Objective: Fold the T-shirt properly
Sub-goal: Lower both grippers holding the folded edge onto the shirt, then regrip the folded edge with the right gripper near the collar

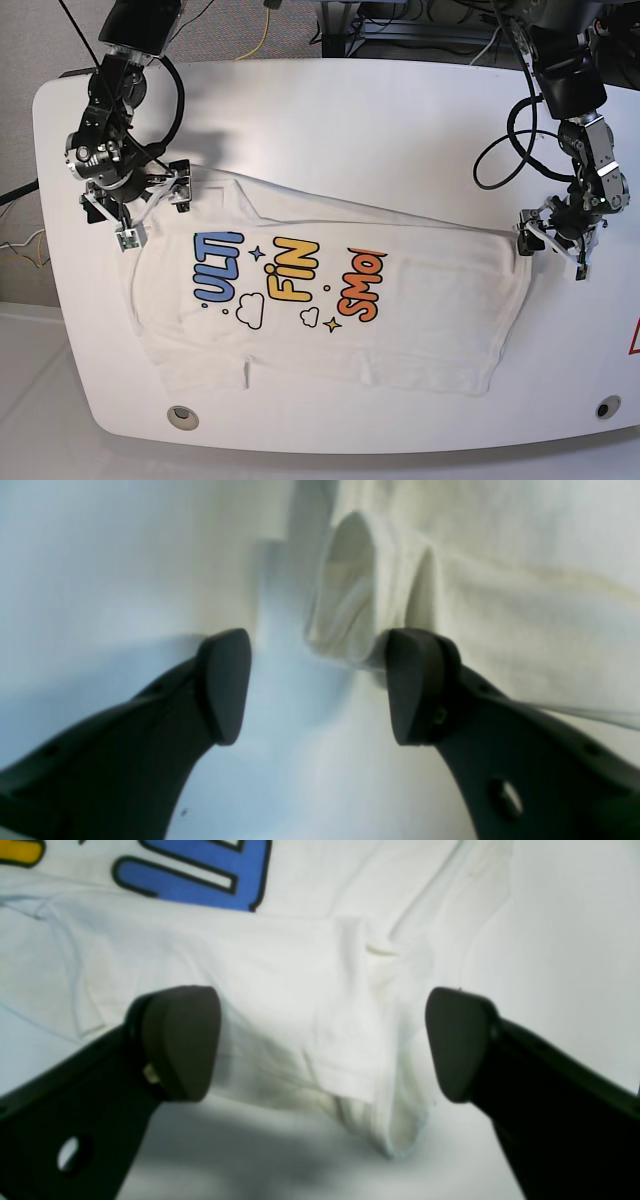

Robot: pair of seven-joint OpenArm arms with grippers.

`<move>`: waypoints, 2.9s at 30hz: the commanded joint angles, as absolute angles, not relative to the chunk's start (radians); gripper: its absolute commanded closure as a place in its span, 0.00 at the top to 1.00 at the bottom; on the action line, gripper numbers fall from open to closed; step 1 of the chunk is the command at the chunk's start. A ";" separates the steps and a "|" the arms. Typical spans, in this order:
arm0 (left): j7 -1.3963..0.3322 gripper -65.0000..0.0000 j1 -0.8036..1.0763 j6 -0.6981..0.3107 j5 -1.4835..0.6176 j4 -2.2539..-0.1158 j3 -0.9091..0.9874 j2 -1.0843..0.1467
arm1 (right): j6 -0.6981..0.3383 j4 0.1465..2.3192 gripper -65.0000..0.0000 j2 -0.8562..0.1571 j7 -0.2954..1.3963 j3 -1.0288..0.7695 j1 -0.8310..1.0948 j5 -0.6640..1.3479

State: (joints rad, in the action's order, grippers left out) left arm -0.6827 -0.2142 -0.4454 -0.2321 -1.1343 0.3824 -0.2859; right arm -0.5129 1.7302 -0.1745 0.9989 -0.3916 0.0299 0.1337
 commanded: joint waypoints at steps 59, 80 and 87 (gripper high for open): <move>-0.608 0.06 -0.285 -0.651 -0.246 -1.020 0.386 -0.298 | -0.510 1.827 0.97 -0.183 0.978 -0.401 0.050 0.142; -0.608 0.07 -0.278 -0.653 -0.245 -1.020 0.386 -0.298 | -0.611 1.750 0.97 -0.157 1.084 -0.805 0.050 0.444; -0.608 0.07 -0.278 -0.653 -0.245 -1.020 0.384 -0.298 | -0.608 1.716 0.97 -0.157 1.099 -0.809 0.048 0.547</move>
